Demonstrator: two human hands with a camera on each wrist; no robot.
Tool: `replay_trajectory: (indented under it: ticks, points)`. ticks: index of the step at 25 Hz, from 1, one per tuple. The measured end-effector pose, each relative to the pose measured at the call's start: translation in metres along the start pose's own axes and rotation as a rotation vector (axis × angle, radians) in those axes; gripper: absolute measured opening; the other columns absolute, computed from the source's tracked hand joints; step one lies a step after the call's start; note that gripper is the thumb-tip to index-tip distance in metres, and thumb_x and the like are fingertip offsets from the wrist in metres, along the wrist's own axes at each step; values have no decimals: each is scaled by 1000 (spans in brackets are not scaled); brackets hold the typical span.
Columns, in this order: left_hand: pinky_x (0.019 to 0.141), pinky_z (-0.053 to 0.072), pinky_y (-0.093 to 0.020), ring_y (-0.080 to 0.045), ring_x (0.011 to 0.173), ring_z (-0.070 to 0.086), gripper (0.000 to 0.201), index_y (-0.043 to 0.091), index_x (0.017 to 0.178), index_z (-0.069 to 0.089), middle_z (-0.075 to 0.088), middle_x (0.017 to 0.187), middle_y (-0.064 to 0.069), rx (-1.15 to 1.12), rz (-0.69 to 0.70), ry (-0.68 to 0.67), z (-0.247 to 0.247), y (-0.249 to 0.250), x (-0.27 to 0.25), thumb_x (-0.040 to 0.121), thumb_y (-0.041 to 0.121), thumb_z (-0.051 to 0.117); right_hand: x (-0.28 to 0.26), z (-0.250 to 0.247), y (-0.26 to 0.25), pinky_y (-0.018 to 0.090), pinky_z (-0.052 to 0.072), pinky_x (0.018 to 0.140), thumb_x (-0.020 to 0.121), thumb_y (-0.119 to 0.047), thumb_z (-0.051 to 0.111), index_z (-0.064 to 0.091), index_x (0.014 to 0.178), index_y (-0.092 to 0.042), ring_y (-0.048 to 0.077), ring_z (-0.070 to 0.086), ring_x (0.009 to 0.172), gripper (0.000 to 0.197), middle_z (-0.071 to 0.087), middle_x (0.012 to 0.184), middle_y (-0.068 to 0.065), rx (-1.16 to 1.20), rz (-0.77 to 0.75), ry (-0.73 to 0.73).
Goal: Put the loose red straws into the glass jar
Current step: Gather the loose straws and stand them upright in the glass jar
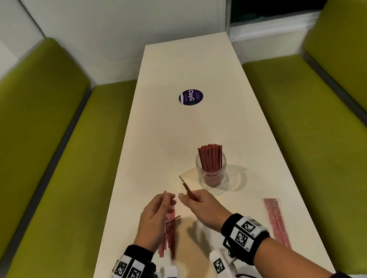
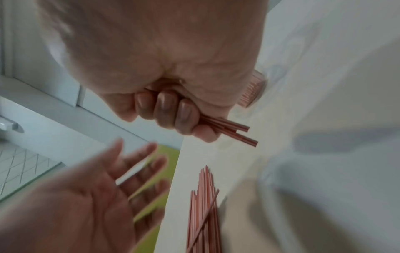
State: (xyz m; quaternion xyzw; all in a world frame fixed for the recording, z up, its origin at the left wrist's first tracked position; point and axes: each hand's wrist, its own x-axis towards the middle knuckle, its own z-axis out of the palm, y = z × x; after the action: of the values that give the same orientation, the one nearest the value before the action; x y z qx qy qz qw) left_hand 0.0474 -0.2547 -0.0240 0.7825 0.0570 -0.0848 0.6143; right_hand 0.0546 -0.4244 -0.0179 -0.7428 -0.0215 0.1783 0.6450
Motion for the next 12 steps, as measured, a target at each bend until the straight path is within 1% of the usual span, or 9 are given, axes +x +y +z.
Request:
replay_trajectory:
  ticks: [1, 2, 3, 4, 5, 6, 9, 11, 12]
  points:
    - [74, 51, -27, -13, 82, 65, 16, 23, 93, 72, 73, 88, 2, 218, 26, 51, -6, -8, 3, 98, 31, 59, 1, -3, 3, 27, 26, 57, 101, -38, 55, 38, 49, -25, 4, 26, 46, 56, 29, 48, -14, 4, -1, 56]
    - [75, 51, -29, -13, 82, 63, 11, 27, 89, 71, 71, 86, 6, 502, 61, 52, -11, -15, 6, 95, 31, 63, 2, -4, 5, 29, 22, 56, 101, -42, 54, 29, 53, -26, 7, 21, 48, 56, 24, 51, -11, 6, 3, 87]
    - [77, 50, -30, -13, 85, 62, 8, 29, 89, 70, 69, 88, 10, 768, 90, 4, -15, -22, 8, 91, 34, 64, 3, -6, 6, 30, 21, 56, 101, -45, 53, 25, 56, -26, 9, 20, 49, 55, 22, 53, -8, 14, 1, 96]
    - [80, 51, -31, -13, 89, 61, 12, 29, 92, 71, 68, 92, 12, 973, 110, -50, -15, -29, 9, 88, 38, 64, 3, -6, 8, 30, 21, 56, 100, -46, 52, 24, 58, -25, 11, 20, 50, 55, 22, 54, -5, 8, 2, 101]
    - [82, 51, -32, -13, 93, 61, 18, 29, 95, 72, 68, 96, 13, 1095, 113, -94, -14, -34, 10, 87, 41, 63, 3, -7, 8, 31, 23, 56, 100, -48, 51, 25, 58, -25, 14, 23, 52, 55, 24, 54, -3, 7, 6, 96]
    - [83, 51, -33, -14, 95, 60, 21, 29, 97, 72, 68, 97, 12, 1167, 105, -117, -11, -37, 12, 86, 43, 61, 3, -7, 9, 31, 25, 57, 100, -48, 50, 27, 57, -23, 18, 26, 54, 55, 27, 54, -1, 10, 24, 95]
    - [80, 48, -35, -18, 94, 60, 21, 26, 93, 70, 68, 97, 8, 1258, 99, -103, -3, -38, 14, 90, 43, 57, 1, -7, 11, 31, 34, 59, 103, -44, 46, 39, 53, -17, 23, 35, 57, 57, 39, 51, 2, 75, 61, 85]
    - [78, 47, -34, -18, 91, 61, 17, 26, 89, 67, 68, 94, 8, 1231, 76, -71, -1, -34, 11, 92, 39, 56, 1, -10, 13, 30, 35, 57, 105, -41, 45, 47, 58, -14, 21, 37, 53, 54, 42, 51, 1, 108, 72, 93]
    - [76, 48, -33, -16, 87, 62, 14, 27, 87, 66, 68, 89, 8, 1152, 50, -40, -2, -27, 9, 92, 38, 58, 2, -11, 14, 29, 32, 55, 105, -39, 45, 49, 61, -14, 18, 36, 52, 51, 40, 51, -2, 119, 77, 104]
